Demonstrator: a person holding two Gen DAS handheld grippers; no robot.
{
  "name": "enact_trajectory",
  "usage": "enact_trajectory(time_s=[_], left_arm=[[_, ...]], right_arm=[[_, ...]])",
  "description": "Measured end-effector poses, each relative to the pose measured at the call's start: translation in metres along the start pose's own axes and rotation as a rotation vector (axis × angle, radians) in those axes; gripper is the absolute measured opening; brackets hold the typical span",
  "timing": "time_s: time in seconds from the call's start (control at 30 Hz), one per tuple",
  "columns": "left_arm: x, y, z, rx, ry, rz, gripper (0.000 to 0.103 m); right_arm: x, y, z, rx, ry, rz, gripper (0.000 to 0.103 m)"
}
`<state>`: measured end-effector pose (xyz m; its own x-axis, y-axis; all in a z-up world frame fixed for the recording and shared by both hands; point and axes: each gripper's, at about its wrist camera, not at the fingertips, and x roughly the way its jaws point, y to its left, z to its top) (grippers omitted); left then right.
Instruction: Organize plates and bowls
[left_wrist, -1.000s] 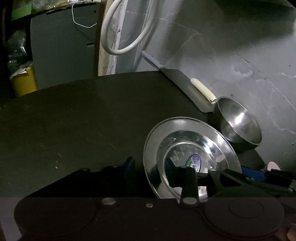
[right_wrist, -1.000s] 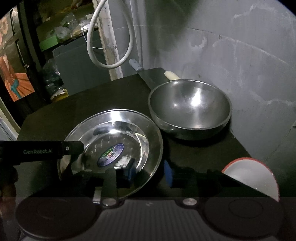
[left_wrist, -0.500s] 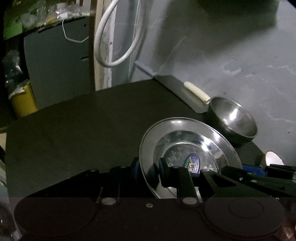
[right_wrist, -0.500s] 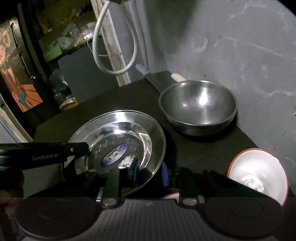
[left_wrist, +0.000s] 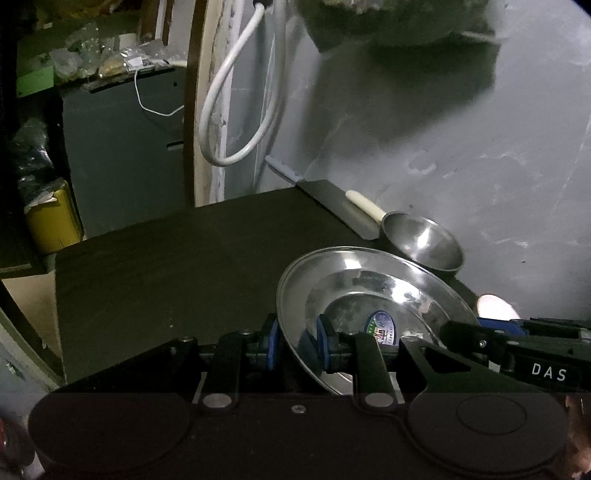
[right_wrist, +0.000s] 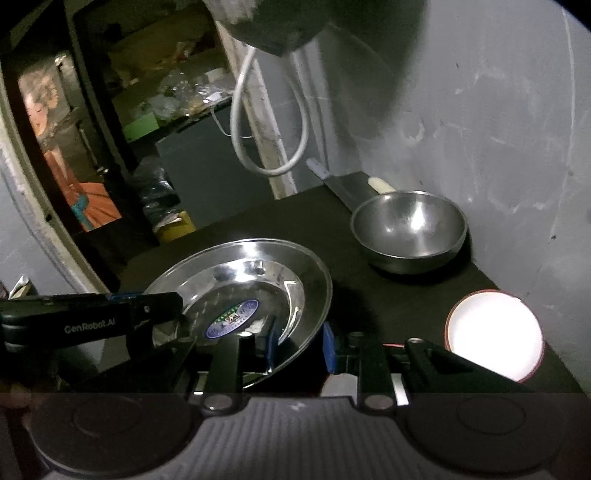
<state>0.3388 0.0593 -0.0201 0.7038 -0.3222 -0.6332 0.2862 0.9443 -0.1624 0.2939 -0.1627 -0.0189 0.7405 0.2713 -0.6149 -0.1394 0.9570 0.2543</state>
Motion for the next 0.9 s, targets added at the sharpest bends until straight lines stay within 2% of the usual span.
enact_trajectory(time_s=[0.33,0.57,0.9], left_arm=[[-0.052,-0.009,-0.019,-0.028,-0.026,0.026,0.023],[-0.07,-0.021,-0.044,-0.049,0.019,0.034,0.023],[-0.077,-0.029,-0.079,-0.072,0.097,0.038,0.024]], right_arm=[[-0.046,0.019,-0.009,-0.069,-0.007,0.05,0.028],[-0.07,0.012,-0.034,-0.05,0.023,0.083,0.028],[-0.087,0.009,-0.063,-0.061,0.09,0.094,0.028]])
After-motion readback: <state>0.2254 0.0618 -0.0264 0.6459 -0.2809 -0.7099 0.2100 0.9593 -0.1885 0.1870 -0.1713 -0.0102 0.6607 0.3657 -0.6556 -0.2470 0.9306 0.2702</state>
